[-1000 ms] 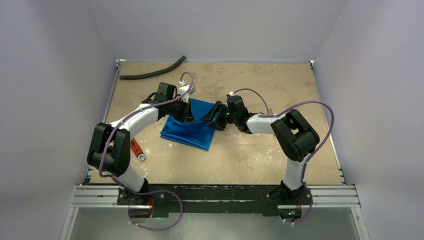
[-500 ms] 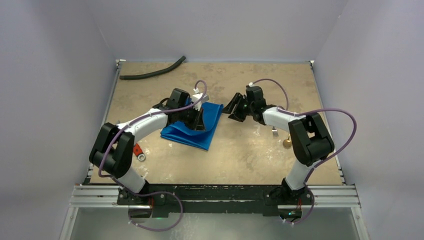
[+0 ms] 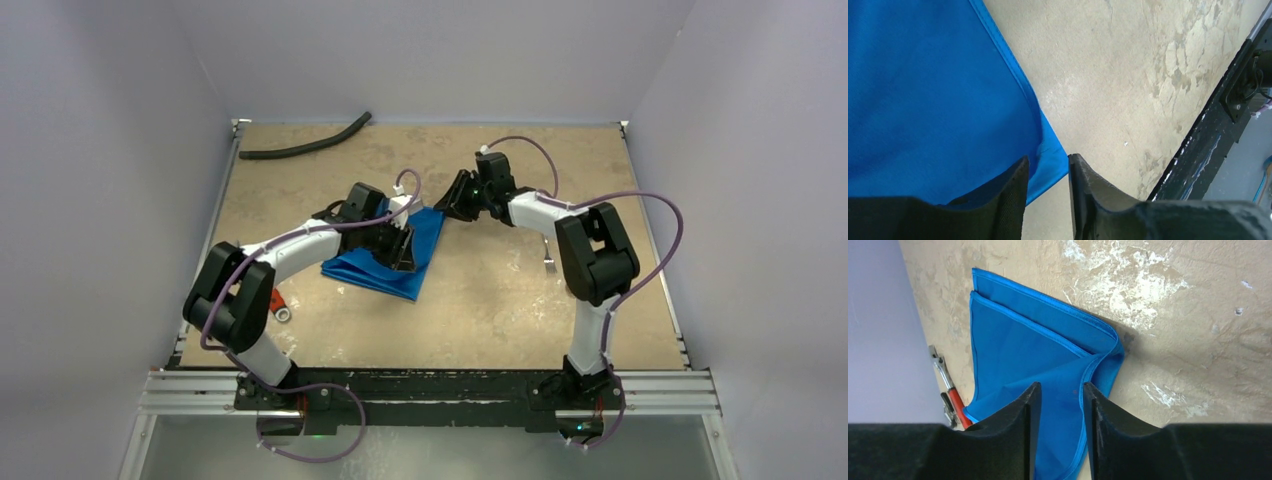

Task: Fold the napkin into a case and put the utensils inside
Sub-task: Fold the top corner of the square-folded napkin into the folded napkin, then smooth out the upper triangle-folded napkin at the center of the board.

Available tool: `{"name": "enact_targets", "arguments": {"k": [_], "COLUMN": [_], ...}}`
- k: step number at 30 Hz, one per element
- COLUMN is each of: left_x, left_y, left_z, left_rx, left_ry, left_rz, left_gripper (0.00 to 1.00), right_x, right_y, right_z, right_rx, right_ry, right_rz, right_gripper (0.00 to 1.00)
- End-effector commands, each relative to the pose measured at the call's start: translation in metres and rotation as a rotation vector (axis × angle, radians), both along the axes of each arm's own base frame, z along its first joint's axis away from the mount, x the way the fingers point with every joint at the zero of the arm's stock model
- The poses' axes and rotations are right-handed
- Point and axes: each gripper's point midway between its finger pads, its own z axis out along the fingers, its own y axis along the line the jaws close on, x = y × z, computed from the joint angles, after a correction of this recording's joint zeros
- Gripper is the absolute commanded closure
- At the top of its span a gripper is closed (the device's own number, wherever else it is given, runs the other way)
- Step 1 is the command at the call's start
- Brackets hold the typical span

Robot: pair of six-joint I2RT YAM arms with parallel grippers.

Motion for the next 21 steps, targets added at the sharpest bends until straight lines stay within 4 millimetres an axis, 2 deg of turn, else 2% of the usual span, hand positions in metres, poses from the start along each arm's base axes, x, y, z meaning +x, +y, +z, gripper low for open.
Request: {"name": "enact_targets", "arguments": {"k": [1,2,5,6,7,10,12,14,18,21], "left_x": [0.002,0.001,-0.002,-0.003,-0.005,-0.008,-0.005,0.008,0.032,0.039], "left_y": [-0.001,-0.001,0.002,0.005,0.008,0.024,0.047,0.080,0.138,0.156], "left_z": [0.005,0.008,0.022,0.027,0.032,0.044,0.042,0.034,0.013,0.006], "left_rx": [0.008,0.010,0.016,0.014,0.011,0.026,0.090,0.139,0.223,0.246], "left_ry": [-0.014,-0.015,-0.017,-0.017,-0.018,-0.038,-0.060,-0.079,-0.132,-0.153], "left_rz": [-0.036,-0.046,-0.073,-0.086,-0.103,-0.154,-0.161,-0.112,-0.015,0.009], "left_gripper": [0.57,0.45,0.39,0.30,0.26,0.25,0.33,0.42,0.70,0.77], "right_x": [0.002,0.001,0.001,0.001,0.001,0.004,0.005,0.007,0.008,0.015], "right_y": [0.004,0.005,0.006,0.006,0.006,0.004,0.001,-0.003,-0.002,0.007], "right_z": [0.007,0.005,0.003,0.002,0.001,0.002,0.006,0.013,0.027,0.032], "right_rx": [-0.007,-0.008,-0.008,-0.008,-0.010,-0.029,-0.051,-0.064,-0.044,-0.013], "right_ry": [-0.006,-0.003,-0.005,-0.004,-0.002,-0.009,-0.021,-0.040,-0.068,-0.102], "right_rz": [0.039,0.040,0.052,0.055,0.058,0.059,0.054,0.056,0.083,0.109], "right_gripper": [0.63,0.64,0.67,0.68,0.70,0.74,0.79,0.83,0.95,0.96]}}
